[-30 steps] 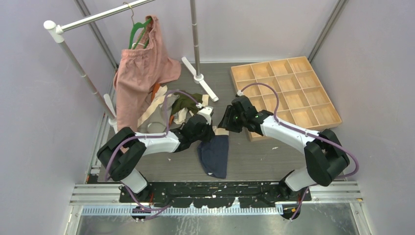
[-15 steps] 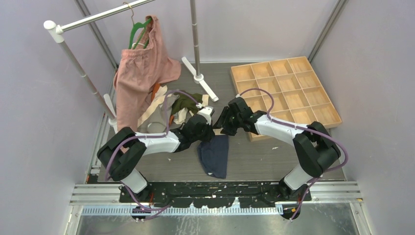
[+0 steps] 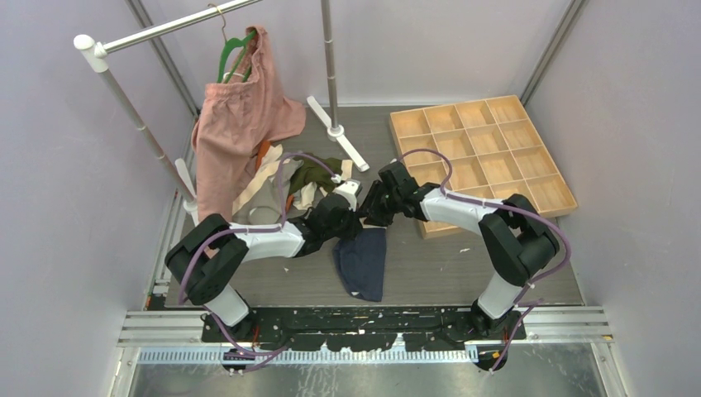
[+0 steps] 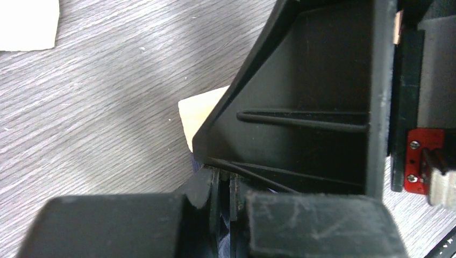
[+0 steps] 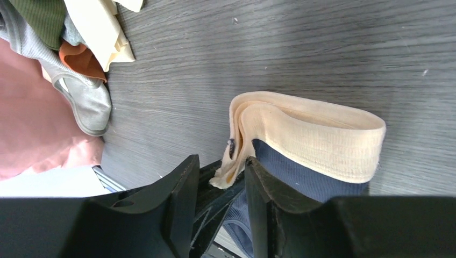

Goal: Roll the underwear
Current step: Fold the underwear at the center of the board.

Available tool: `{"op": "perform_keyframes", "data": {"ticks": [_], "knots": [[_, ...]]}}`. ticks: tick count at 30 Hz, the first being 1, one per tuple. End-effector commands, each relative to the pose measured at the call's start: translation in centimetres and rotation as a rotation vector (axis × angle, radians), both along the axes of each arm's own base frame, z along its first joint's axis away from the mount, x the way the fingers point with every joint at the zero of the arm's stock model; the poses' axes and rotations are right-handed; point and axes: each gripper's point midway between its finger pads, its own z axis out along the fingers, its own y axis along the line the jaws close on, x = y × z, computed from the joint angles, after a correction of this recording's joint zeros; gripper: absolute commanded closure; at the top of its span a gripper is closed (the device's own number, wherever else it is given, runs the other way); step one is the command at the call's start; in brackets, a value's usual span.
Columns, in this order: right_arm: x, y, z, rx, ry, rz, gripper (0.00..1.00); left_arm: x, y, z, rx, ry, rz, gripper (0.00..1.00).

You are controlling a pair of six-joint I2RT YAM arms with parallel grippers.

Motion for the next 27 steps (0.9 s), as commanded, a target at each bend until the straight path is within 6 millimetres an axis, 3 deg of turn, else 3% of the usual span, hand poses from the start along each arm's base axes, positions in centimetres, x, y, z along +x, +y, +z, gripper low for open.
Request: {"op": "perform_keyframes", "data": {"ticks": [1,10,15,17,22,27], "knots": [[1.4,1.1,1.6,0.033,-0.047,0.015,0.59,1.0,-1.2,1.6,-0.033,-0.051,-0.014,0.99],[1.3,1.1,0.8,0.015,-0.034,0.029,0.71,1.0,-1.0,1.6,-0.029,-0.056,-0.011,0.99],[1.3,1.0,0.9,0.015,-0.043,0.027,0.9,1.0,-1.0,2.0,-0.031,-0.065,-0.014,0.98],[1.4,0.9,1.0,0.013,-0.05,0.021,0.97,0.9,-0.9,2.4,-0.036,-0.072,-0.015,0.83],[1.5,0.7,1.3,0.008,-0.061,0.018,0.99,0.5,-0.1,3.8,-0.043,-0.096,-0.009,0.51],[1.6,0.6,1.5,0.005,-0.069,0.021,0.99,-0.6,3.0,3.5,0.014,-0.076,0.065,0.34]]}}
